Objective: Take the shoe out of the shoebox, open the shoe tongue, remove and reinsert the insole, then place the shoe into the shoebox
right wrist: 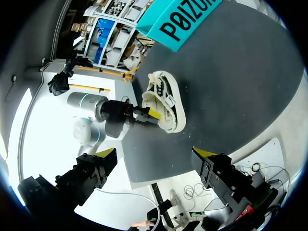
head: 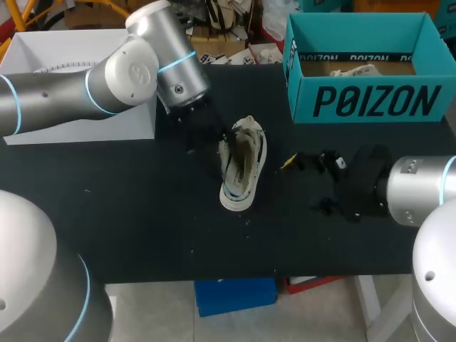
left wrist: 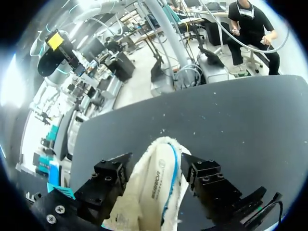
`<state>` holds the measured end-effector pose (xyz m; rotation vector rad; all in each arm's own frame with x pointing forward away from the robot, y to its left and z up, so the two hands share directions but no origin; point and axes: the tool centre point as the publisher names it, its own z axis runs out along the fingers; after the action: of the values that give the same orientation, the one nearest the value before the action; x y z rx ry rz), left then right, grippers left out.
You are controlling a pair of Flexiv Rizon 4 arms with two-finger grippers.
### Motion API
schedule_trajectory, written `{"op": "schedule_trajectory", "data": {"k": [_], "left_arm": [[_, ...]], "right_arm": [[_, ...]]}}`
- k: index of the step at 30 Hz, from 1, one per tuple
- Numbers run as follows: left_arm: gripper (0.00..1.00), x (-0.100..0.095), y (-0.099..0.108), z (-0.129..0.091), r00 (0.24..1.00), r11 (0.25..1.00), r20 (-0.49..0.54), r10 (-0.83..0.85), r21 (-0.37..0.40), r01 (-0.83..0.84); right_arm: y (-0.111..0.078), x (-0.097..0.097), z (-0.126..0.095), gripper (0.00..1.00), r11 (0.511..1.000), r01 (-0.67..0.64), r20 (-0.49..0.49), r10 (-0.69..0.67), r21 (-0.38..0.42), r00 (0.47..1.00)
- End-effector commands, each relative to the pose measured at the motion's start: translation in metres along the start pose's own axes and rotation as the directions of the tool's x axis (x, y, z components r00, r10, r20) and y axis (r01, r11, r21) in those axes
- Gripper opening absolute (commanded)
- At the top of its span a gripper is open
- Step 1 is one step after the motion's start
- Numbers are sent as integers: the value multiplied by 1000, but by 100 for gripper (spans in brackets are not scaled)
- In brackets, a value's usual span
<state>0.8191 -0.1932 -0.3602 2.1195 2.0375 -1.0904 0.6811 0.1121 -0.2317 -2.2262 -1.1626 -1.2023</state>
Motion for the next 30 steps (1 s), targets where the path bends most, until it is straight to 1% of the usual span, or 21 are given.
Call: {"op": "schedule_trajectory", "data": {"k": [1, 2, 3, 4, 6, 7, 10, 12, 15, 22, 30], "left_arm": [[98, 8, -8, -13, 1000, 999, -10, 1, -37, -1], [85, 8, -7, -14, 1000, 999, -20, 6, -45, -7], [60, 9, -7, -14, 999, 998, -32, 15, -55, -17], [42, 10, -7, -13, 999, 998, -43, 22, -62, -24], [11, 12, -9, -11, 997, 997, -66, 30, -70, -34], [0, 13, -9, -10, 997, 996, -73, 35, -76, -41], [0, 12, -11, -7, 997, 996, -71, 35, -83, -41], [0, 11, -11, -4, 994, 992, -93, 52, -108, -62], [0, 12, -10, -1, 993, 991, -107, 55, -116, -67], [0, 17, -5, 6, 991, 991, -128, 41, -125, -57], [0, 15, 2, 13, 989, 990, -140, 36, -131, -54]], "right_arm": [[-8, -7, 4, 100, 998, -16, -36, 15, -54, 999], [-8, -7, 4, 100, 998, -16, -36, 15, -54, 999], [-8, -7, 4, 100, 998, -16, -36, 15, -54, 999], [-8, -7, 4, 100, 998, -16, -36, 15, -54, 999], [-8, -7, 4, 100, 998, -16, -36, 15, -54, 999], [-8, -7, 4, 100, 998, -16, -36, 15, -54, 999], [-8, -7, 4, 100, 998, -16, -36, 15, -54, 999], [-8, -7, 4, 100, 998, -16, -36, 15, -54, 999], [-8, -7, 4, 100, 998, -16, -36, 15, -54, 999], [-8, -7, 4, 100, 998, -16, -36, 15, -54, 999], [-8, -7, 4, 100, 998, -16, -36, 15, -54, 999]]}}
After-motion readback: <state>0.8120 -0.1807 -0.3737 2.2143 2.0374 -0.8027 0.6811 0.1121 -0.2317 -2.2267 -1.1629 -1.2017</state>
